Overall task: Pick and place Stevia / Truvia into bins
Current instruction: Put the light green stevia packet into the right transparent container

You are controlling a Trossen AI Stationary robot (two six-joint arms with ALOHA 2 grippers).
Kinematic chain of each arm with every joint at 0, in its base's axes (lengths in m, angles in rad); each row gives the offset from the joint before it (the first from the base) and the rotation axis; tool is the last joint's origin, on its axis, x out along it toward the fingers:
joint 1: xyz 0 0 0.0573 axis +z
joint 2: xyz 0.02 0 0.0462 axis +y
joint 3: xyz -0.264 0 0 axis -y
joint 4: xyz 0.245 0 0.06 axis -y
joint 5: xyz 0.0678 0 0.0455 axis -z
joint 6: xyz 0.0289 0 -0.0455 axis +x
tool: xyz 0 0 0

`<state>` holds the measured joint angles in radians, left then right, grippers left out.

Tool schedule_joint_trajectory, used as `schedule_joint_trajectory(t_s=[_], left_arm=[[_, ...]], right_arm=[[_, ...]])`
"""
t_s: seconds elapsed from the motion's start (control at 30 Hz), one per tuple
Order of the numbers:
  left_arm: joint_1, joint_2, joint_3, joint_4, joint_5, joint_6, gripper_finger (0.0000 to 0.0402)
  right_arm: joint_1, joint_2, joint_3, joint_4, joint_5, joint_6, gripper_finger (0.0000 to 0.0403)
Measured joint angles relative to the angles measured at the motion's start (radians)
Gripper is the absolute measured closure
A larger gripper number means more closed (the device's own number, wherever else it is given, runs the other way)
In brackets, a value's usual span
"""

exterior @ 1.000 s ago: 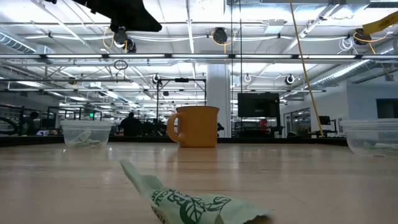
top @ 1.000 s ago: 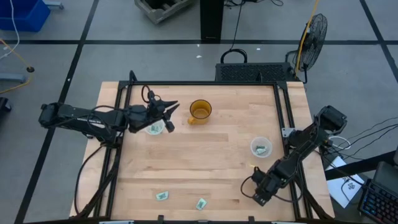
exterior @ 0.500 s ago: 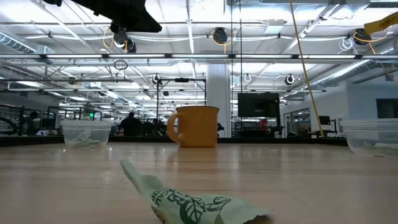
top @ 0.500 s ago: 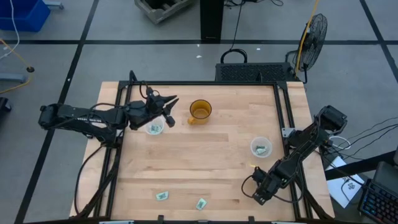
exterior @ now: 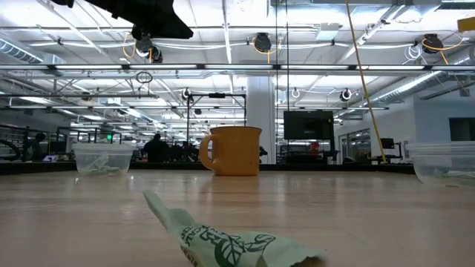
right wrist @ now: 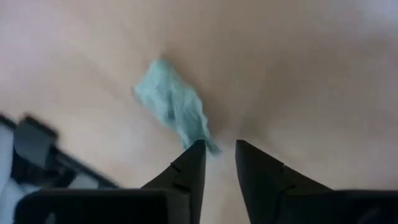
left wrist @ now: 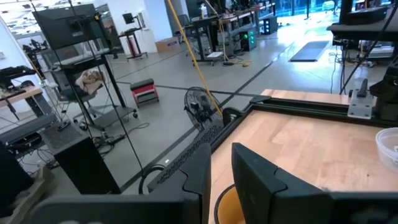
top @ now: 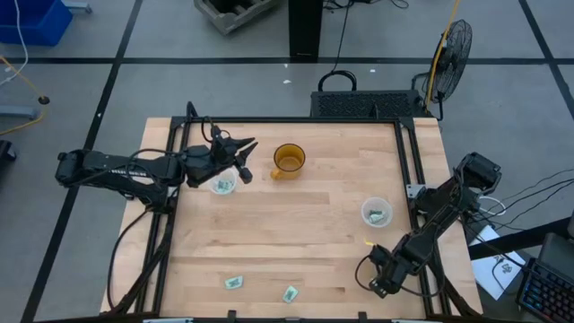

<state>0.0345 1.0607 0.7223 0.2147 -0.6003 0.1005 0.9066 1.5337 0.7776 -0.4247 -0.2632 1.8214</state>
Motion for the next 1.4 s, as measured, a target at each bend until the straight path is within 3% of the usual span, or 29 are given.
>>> schedule_joint_trajectory(t_s=[0.43, 0.7, 0.9, 1.03, 1.2, 1.4], left_arm=[[0.000, 0.000, 0.000, 0.000, 0.000, -0.001, 0.0330], [0.000, 0.000, 0.000, 0.008, 0.000, -0.001, 0.0330], [0.000, 0.000, 0.000, 0.027, 0.000, -0.001, 0.0330], [0.000, 0.000, 0.000, 0.029, 0.000, 0.000, 0.0330], [0.000, 0.000, 0.000, 0.029, 0.000, 0.000, 0.0330], [0.000, 0.000, 0.000, 0.027, 0.000, 0.000, 0.0330]], right_arm=[[-0.002, 0.000, 0.000, -0.027, 0.039, -0.002, 0.0371], [-0.025, -0.027, 0.000, -0.059, 0.163, 0.019, 0.0401], [-0.075, -0.153, 0.000, -0.066, 0.259, -0.042, 0.0402], [-0.121, -0.259, 0.000, -0.220, 0.366, -0.133, 0.0402], [-0.200, -0.374, 0.000, -0.553, 0.367, -0.212, 0.0402], [-0.296, -0.500, 0.016, -0.737, 0.372, -0.302, 0.0403]])
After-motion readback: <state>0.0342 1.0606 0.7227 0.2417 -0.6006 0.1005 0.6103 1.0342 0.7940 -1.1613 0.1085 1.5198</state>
